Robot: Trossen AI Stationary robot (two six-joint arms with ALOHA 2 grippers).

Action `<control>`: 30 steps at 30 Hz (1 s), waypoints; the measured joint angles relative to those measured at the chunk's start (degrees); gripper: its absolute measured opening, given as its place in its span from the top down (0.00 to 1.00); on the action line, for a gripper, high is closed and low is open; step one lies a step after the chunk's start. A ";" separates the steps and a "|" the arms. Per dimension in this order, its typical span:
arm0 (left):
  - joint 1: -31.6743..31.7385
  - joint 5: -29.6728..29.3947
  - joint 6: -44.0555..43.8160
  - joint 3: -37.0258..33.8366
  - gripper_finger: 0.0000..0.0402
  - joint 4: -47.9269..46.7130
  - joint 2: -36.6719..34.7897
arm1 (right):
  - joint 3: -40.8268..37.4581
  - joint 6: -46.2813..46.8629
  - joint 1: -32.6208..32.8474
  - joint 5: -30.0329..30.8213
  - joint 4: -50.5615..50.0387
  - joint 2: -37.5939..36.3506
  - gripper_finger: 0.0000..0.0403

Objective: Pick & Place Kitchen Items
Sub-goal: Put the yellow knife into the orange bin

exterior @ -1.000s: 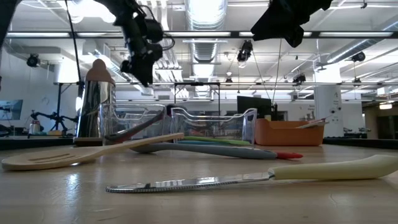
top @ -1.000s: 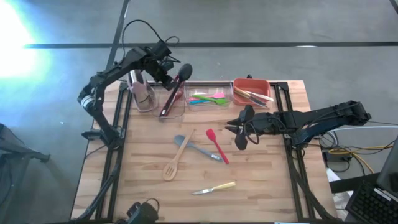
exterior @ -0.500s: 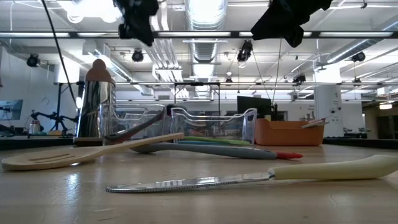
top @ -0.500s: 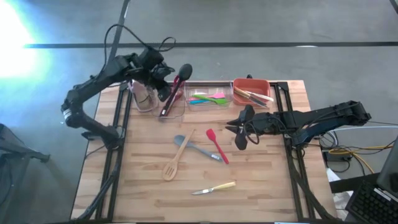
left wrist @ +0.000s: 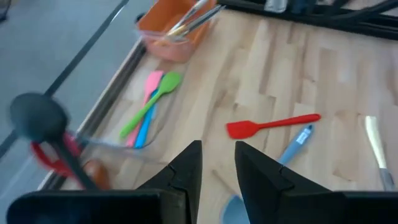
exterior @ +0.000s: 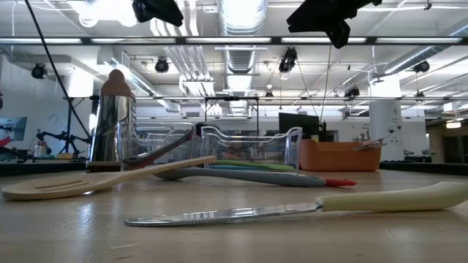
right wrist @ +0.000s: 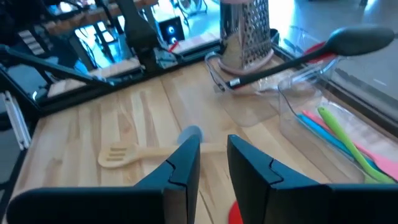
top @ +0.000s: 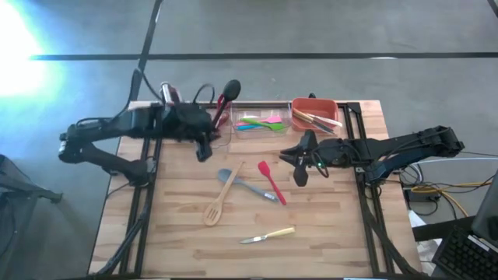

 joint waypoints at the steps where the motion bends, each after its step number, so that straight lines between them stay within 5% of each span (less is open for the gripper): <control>1: -1.39 -0.31 -0.02 -2.42 0.75 2.33 -0.91 | 0.01 -0.17 0.00 0.01 0.60 0.00 0.81; 20: -8.95 -3.98 9.46 -46.66 0.76 64.54 -6.79 | 0.04 -6.98 -0.13 -0.09 0.55 0.07 0.79; 30: -10.39 -7.53 22.48 -58.33 0.76 88.70 -6.90 | 0.04 -6.73 -0.83 0.05 -6.13 0.07 0.70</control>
